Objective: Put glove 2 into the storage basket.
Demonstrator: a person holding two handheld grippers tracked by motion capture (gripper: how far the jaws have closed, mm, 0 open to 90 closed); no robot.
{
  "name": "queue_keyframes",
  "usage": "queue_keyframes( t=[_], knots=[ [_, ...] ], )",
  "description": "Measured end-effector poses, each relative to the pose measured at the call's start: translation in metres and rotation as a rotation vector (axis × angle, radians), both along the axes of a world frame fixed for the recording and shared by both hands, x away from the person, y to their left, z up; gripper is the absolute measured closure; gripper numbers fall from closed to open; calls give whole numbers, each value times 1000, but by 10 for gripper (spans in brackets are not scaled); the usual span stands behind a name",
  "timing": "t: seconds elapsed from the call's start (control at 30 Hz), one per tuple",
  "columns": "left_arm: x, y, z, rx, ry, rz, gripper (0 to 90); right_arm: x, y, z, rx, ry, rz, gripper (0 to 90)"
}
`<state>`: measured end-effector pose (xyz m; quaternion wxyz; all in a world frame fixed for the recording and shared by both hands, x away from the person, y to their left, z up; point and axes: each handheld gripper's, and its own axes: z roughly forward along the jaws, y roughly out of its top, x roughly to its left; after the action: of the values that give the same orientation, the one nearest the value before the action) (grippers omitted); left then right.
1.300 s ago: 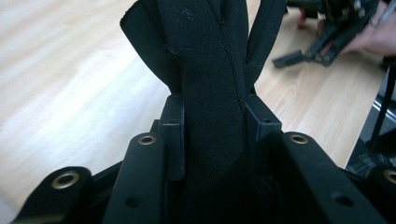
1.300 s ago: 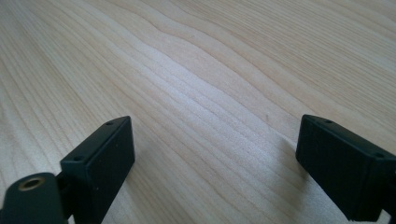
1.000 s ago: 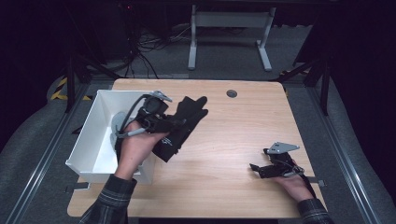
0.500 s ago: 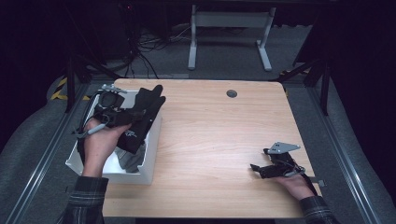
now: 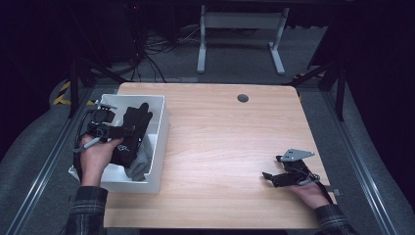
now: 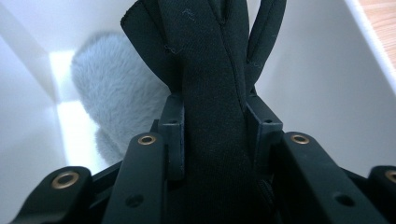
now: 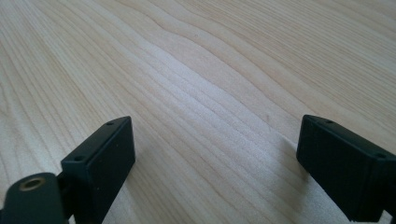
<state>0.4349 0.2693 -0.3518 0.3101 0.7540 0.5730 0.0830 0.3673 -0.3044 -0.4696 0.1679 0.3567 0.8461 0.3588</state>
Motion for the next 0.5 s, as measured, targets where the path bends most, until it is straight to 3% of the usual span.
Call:
queue_keyframes(
  t=[0.13, 0.27, 0.5],
  knots=[
    [12, 4, -17, 21, 43, 12, 646, 0, 0, 0, 0, 0, 1, 119],
    [19, 3, -34, 39, 74, 10, 540, 0, 0, 0, 0, -1, 1, 119],
    [22, 0, -33, 93, 44, 11, 288, 0, 0, 0, 0, 0, 1, 119]
  ],
)
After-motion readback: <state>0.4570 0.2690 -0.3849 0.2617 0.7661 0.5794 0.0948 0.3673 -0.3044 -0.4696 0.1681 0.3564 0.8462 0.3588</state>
